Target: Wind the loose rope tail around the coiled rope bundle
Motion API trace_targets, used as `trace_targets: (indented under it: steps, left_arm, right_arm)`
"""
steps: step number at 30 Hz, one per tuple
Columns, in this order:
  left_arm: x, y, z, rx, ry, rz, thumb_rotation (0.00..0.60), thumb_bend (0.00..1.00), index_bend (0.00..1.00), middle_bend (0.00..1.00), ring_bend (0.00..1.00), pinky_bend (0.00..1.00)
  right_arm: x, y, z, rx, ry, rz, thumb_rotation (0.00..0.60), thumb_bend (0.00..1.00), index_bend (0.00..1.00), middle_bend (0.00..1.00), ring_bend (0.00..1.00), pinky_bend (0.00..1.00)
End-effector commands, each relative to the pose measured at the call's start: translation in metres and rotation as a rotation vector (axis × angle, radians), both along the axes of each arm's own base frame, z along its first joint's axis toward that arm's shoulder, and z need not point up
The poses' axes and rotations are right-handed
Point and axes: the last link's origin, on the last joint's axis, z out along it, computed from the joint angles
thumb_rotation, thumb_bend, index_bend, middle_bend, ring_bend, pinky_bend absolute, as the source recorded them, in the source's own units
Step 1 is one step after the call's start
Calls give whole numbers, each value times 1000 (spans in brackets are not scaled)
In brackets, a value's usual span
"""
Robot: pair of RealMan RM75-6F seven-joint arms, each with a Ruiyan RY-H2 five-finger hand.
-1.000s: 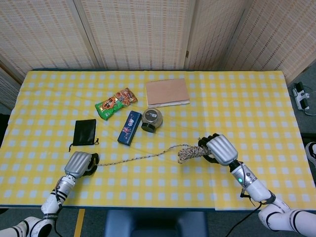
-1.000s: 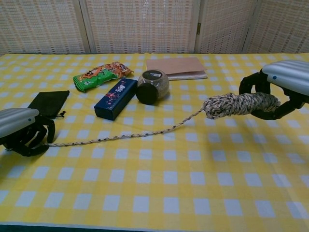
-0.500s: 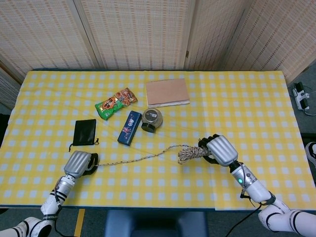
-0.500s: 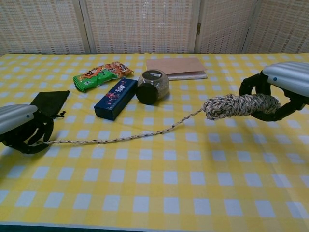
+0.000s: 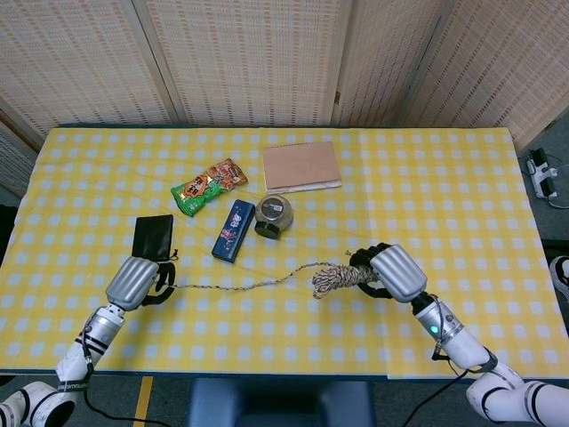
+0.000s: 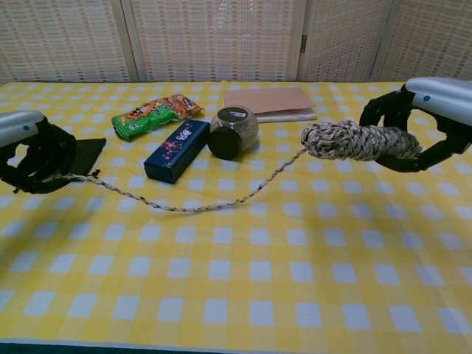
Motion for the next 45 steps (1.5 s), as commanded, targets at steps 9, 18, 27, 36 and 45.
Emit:
trace_targets:
  steps: [9, 18, 27, 36, 45]
  left_arm:
    - [52, 35, 49, 59, -63, -62, 600, 537, 654, 801, 772, 746]
    - [117, 35, 61, 58, -103, -188, 600, 537, 654, 801, 772, 746]
    - [167, 20, 51, 22, -132, -293, 600, 538, 654, 801, 772, 746]
    - [181, -4, 49, -46, -205, -319, 600, 540, 654, 801, 771, 746]
    - [153, -24, 51, -63, -216, -313, 600, 542, 654, 801, 768, 746]
  right_arm:
    - [62, 31, -9, 196, -172, 132, 600, 408, 768, 605, 678, 568]
    - [117, 31, -39, 304, -189, 139, 600, 408, 827, 654, 724, 629]
    - [147, 21, -67, 368, -214, 12, 600, 408, 849, 666, 745, 631]
    - [170, 4, -91, 367, -376, -204, 600, 418, 863, 682, 765, 643]
    - [175, -19, -98, 232, -655, -384, 600, 443, 896, 710, 779, 674]
